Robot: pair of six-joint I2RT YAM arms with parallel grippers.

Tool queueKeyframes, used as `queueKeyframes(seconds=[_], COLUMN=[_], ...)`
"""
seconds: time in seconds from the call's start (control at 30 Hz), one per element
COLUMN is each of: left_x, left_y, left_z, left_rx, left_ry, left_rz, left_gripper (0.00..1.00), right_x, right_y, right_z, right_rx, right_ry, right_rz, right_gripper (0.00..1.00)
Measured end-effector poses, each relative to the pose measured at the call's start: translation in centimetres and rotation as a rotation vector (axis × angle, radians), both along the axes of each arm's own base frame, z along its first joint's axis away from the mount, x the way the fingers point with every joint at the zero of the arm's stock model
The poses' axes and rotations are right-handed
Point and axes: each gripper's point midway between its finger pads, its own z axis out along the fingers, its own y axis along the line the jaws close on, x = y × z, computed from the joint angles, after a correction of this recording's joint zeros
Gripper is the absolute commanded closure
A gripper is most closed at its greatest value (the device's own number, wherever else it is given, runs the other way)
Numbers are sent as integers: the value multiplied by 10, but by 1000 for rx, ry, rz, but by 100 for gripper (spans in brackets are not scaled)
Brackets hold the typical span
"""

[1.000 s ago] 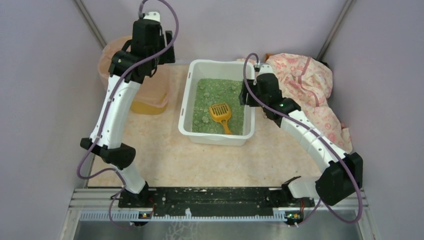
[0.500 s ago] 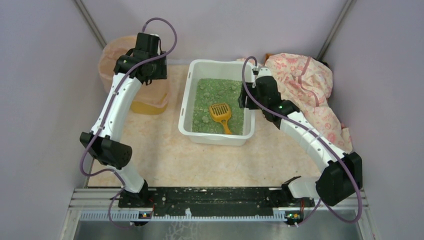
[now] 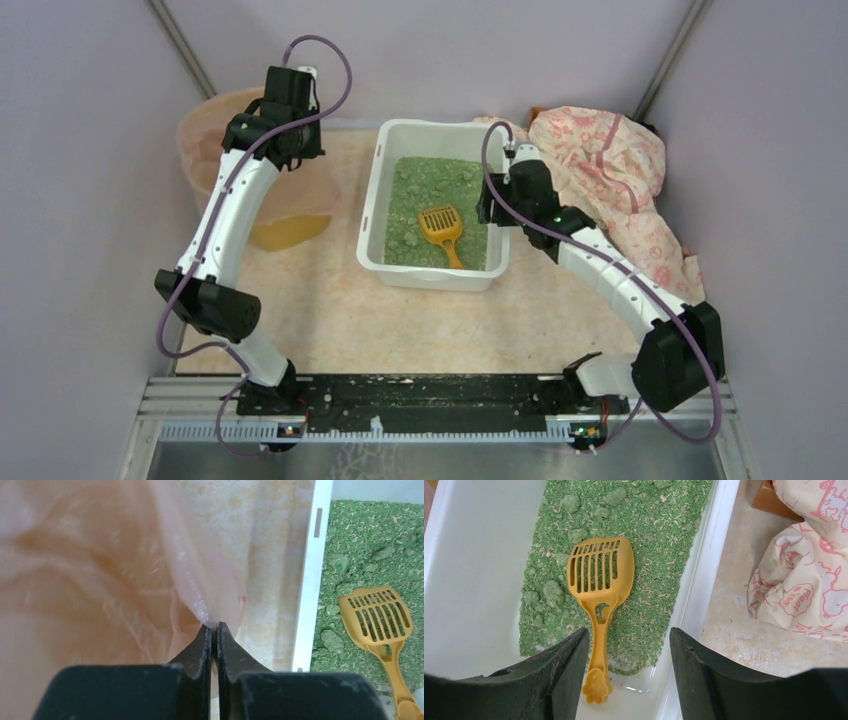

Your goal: Clean the litter box

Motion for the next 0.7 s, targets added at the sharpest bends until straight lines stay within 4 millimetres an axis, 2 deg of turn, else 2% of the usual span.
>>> queueKeyframes(seconds=[0.3, 0.6, 0.7], left_x=[-1, -12, -18], left_y=[-6, -43, -62], left_z=[2, 10, 9], left_rx=[-37, -151, -176], left_ry=[12, 29, 43], left_rz=[-25, -153, -206], left_gripper=[100, 100, 100], right_x=[-1, -3, -4], right_y=[-1, 0, 0], right_z=[-6, -14, -17], right_rx=[-2, 6, 5], right_ry=[8, 20, 23], right_rz=[-2, -9, -7], right_gripper=[39, 39, 39])
